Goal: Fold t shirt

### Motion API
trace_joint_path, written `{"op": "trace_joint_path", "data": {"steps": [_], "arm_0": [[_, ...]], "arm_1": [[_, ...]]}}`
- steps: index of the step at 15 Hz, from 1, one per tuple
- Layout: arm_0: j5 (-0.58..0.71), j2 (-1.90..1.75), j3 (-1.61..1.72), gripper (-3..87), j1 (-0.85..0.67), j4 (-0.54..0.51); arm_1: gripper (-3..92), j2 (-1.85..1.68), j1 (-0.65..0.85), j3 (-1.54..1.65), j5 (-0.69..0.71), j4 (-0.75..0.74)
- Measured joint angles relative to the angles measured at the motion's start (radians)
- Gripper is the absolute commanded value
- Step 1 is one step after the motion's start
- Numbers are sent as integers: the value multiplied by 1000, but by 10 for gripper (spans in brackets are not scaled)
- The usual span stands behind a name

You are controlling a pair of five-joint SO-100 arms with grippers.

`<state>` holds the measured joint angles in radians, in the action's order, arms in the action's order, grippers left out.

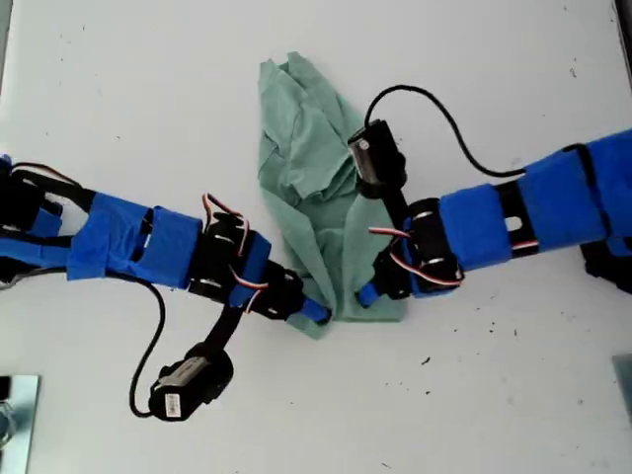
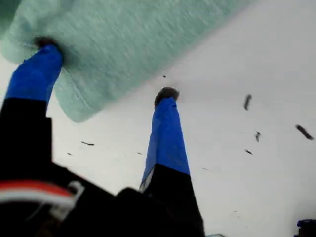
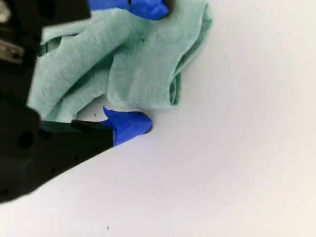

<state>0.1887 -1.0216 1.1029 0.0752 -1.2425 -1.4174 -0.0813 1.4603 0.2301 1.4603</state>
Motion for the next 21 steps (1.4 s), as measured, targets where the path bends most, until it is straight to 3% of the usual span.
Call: {"op": "trace_joint_path", "data": {"steps": [3, 8, 10, 16, 18, 21], "arm_0": [[-18, 63, -48, -1, 0, 0], [-17, 123, -129, -2, 6, -14], [15, 78, -161, -2, 35, -28], [-8, -110, -161, -2, 239, 49], [-9, -129, -152, -2, 236, 48], [18, -222, -120, -2, 121, -29]], "arm_1": [[42, 92, -35, -28, -57, -89], [15, 129, -72, -86, -87, -91], [15, 127, -86, -232, -25, 23], [15, -60, -213, -331, 12, 91], [15, -80, -175, -324, 58, 78], [15, -155, 38, -262, 229, 67]]}}
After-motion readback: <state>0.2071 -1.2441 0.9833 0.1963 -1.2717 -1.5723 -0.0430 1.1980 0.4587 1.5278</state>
